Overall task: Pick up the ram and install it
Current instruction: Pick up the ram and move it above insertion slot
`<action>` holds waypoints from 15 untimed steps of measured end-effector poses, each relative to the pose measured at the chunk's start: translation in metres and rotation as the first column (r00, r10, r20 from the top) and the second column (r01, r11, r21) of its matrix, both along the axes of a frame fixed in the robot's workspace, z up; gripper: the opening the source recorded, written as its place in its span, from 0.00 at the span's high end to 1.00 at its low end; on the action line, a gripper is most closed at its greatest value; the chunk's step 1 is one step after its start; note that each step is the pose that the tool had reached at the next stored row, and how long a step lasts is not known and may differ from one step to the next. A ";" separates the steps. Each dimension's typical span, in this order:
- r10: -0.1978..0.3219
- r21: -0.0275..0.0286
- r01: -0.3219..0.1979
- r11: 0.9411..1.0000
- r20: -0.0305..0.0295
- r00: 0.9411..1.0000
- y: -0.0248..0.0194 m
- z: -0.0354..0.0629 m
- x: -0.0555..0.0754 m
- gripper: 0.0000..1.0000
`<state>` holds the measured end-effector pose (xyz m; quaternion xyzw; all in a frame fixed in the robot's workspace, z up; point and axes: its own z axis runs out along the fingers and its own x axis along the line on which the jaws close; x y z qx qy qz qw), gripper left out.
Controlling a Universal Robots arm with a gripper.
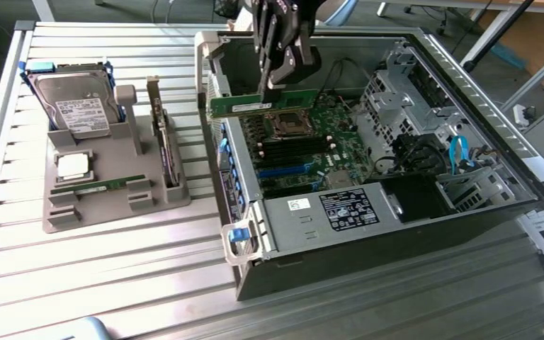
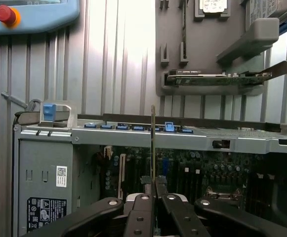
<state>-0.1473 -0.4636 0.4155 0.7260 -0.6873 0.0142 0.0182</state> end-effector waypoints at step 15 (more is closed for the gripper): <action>0.000 -0.003 0.000 1.000 0.000 1.000 0.0000 0.0000 0.012 0.88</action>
